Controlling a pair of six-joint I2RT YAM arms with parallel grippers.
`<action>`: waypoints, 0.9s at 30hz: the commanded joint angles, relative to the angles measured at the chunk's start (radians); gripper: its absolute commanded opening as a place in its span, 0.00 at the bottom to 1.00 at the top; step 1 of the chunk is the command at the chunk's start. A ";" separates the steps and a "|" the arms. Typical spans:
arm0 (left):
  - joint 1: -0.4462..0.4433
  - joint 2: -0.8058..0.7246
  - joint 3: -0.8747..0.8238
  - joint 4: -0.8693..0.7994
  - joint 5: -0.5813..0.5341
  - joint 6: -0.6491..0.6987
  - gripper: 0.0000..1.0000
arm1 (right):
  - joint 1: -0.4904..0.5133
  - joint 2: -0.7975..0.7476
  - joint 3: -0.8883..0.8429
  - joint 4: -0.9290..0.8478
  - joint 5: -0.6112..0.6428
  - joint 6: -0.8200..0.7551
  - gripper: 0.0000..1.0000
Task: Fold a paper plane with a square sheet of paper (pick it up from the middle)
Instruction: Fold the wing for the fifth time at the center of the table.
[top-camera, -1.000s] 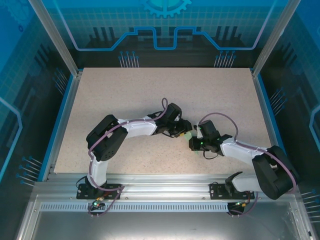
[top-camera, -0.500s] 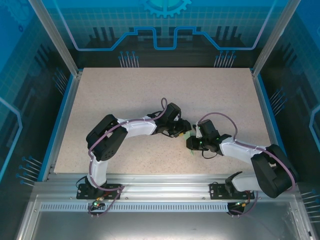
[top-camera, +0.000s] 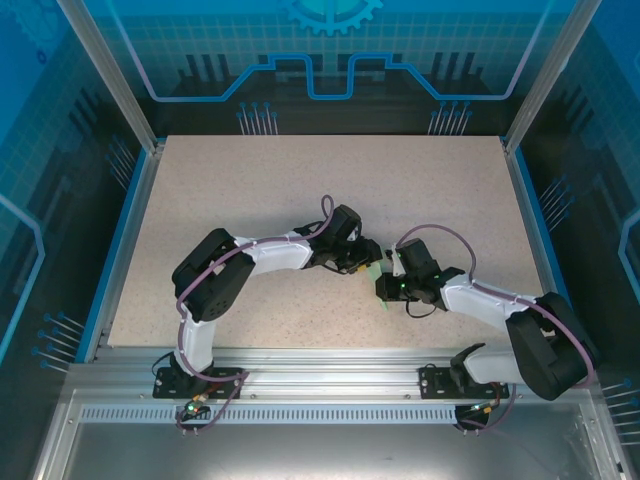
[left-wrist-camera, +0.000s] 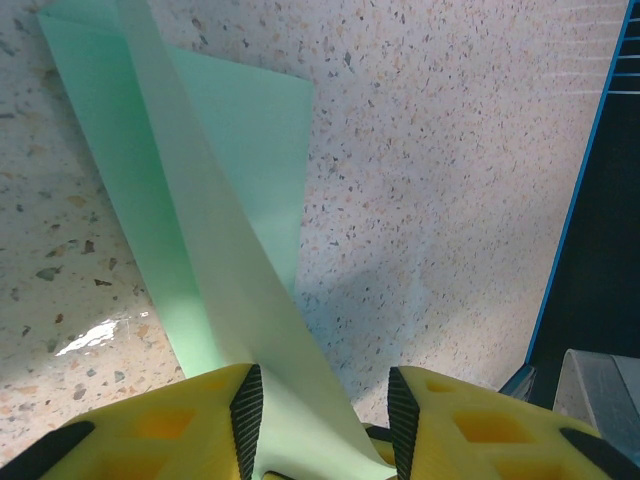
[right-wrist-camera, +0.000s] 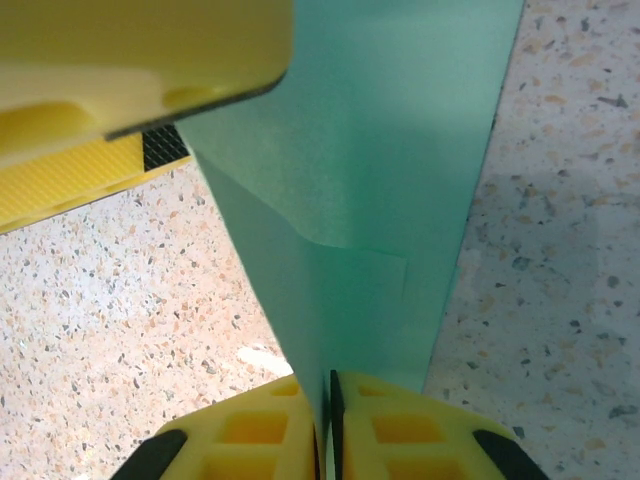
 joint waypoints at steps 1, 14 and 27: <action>0.005 0.017 0.018 -0.020 0.001 0.013 0.42 | 0.015 0.014 0.024 -0.005 -0.022 -0.007 0.08; 0.005 -0.057 -0.046 0.028 0.008 0.016 0.48 | -0.126 0.097 -0.039 0.179 -0.336 0.030 0.06; 0.000 -0.070 -0.095 0.162 0.074 -0.012 0.52 | -0.178 0.207 -0.041 0.226 -0.408 0.042 0.07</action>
